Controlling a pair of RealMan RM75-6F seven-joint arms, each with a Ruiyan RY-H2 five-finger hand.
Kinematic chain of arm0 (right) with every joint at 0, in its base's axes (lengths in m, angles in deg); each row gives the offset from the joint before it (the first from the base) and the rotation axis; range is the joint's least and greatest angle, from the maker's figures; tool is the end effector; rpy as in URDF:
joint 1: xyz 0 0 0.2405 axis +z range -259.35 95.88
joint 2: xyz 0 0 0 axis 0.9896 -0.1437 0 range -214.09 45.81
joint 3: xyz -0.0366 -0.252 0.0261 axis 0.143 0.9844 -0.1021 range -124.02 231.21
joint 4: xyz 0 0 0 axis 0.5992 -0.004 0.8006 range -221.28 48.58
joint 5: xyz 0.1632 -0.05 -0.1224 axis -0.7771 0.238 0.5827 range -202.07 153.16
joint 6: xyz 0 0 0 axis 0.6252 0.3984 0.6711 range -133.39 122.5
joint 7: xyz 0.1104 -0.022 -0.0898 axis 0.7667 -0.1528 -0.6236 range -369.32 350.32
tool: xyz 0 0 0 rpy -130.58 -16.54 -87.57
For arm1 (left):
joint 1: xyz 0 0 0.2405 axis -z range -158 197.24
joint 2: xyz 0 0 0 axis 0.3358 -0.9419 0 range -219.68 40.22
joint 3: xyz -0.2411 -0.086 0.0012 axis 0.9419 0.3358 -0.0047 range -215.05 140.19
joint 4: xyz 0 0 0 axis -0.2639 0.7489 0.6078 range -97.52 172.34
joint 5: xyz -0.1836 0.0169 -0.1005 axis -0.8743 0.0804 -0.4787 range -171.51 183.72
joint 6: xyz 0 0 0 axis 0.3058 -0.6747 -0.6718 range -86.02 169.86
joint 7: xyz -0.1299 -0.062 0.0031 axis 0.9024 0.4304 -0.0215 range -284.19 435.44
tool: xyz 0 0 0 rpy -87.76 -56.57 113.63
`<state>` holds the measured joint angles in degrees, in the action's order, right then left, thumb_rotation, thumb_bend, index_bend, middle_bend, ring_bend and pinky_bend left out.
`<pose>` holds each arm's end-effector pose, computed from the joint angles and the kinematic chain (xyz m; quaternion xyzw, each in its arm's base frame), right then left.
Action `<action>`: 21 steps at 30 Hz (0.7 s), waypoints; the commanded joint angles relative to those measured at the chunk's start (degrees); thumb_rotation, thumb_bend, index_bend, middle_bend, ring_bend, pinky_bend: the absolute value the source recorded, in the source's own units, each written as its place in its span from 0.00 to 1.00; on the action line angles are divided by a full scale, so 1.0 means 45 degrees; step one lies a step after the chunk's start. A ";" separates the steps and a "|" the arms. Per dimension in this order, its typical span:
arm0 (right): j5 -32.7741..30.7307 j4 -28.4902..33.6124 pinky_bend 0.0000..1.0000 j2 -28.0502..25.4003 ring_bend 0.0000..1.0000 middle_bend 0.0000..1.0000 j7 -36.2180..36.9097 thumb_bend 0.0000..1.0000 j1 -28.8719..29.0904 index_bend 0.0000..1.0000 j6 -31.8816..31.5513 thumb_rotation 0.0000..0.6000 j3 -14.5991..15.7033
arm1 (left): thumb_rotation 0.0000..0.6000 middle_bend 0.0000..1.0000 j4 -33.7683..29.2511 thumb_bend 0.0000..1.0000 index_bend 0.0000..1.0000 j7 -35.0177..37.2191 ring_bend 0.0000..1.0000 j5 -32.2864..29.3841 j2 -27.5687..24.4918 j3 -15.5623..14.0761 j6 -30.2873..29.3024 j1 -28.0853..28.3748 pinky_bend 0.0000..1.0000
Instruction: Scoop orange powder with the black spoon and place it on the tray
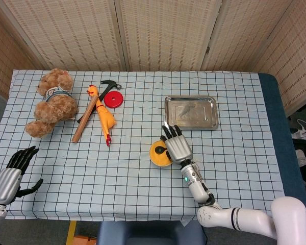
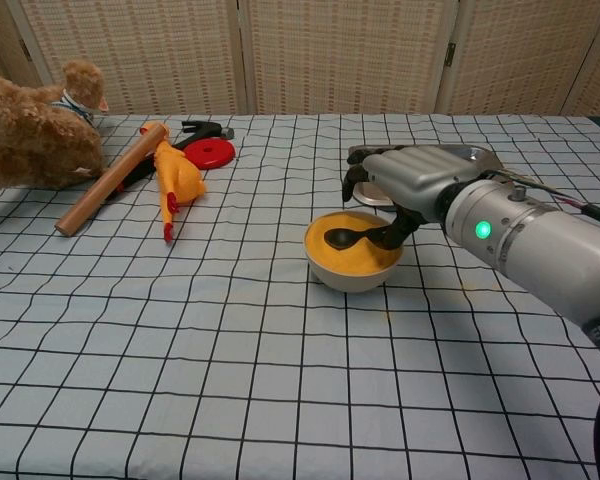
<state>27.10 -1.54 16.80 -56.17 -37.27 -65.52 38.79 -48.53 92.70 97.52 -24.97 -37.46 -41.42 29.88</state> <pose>-0.1038 -0.3322 -0.0629 0.7557 -0.3342 0.3167 0.4658 -0.3086 0.2010 0.1502 -0.6136 -0.4246 -0.4531 0.4878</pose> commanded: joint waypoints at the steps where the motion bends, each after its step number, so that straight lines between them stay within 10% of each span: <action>1: 0.0212 0.0330 0.00 -0.0276 0.00 0.00 0.0111 0.36 -0.0111 0.25 -0.0353 1.00 0.0177 | 1.00 0.00 -0.0004 0.32 0.00 -0.0015 0.00 0.0017 -0.0001 -0.0003 -0.0017 -0.0005 0.04; 10: 0.0691 0.0785 0.00 -0.1566 0.00 0.00 0.1353 0.33 -0.0772 0.35 -0.0891 1.00 0.0347 | 1.00 0.00 -0.0084 0.32 0.00 -0.0190 0.00 0.0048 0.0025 -0.0022 -0.0007 -0.0006 0.05; 21: -0.1979 0.1121 0.00 -0.3055 0.00 0.00 0.1595 0.33 0.0213 0.48 0.1578 1.00 -0.0144 | 1.00 0.00 -0.0034 0.33 0.00 -0.0444 0.00 0.0002 0.0165 -0.0039 0.0305 0.0137 0.05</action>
<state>20.68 3.10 4.44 -48.40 -37.85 -60.26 38.52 -48.70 90.73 97.58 -24.26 -37.63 -40.08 30.46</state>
